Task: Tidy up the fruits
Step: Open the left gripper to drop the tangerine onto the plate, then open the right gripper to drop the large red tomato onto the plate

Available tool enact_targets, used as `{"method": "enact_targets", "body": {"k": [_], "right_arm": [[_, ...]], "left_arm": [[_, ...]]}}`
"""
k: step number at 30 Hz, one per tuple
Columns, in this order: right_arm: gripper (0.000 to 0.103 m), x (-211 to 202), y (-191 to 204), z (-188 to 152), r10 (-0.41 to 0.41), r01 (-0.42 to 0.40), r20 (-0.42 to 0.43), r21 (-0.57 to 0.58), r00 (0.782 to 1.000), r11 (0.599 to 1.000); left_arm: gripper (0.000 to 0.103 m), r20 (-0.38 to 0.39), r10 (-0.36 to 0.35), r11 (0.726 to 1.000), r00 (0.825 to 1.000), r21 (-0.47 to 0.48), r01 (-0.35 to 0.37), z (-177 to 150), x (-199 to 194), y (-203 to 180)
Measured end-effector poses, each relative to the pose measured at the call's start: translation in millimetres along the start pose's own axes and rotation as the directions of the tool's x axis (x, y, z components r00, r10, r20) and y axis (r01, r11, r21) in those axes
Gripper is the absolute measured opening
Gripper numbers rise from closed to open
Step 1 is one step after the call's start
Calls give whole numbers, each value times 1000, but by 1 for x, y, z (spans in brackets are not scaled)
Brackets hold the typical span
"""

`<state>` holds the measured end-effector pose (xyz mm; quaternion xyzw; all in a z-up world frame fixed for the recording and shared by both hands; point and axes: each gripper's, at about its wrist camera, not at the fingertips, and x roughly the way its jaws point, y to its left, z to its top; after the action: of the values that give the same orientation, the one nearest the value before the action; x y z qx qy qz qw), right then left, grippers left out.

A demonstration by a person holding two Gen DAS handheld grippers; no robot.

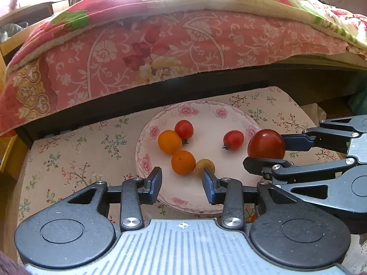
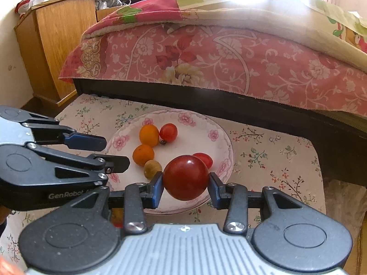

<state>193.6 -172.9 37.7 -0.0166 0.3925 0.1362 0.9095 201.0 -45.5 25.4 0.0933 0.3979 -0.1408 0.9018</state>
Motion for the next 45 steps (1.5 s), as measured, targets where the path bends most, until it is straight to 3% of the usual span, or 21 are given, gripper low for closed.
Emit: {"method": "enact_targets", "body": {"k": [26,31,45], "right_arm": [[44,-22,1,-12,7,-7,-3,-19,1000,1000],[44,-29,2,-19,19,-20,-17,-39,1000,999],[45,-43,0,-37,73,-75,-31,-67,997,995]], "left_arm": [[56,2,-8,998,1000,55,8,-3,-14,-16],[62,-5,-18,997,1000,81,19,-8,-20,-19],[65,-62,-55,989,997,137,63,-35,-27,-23]]}}
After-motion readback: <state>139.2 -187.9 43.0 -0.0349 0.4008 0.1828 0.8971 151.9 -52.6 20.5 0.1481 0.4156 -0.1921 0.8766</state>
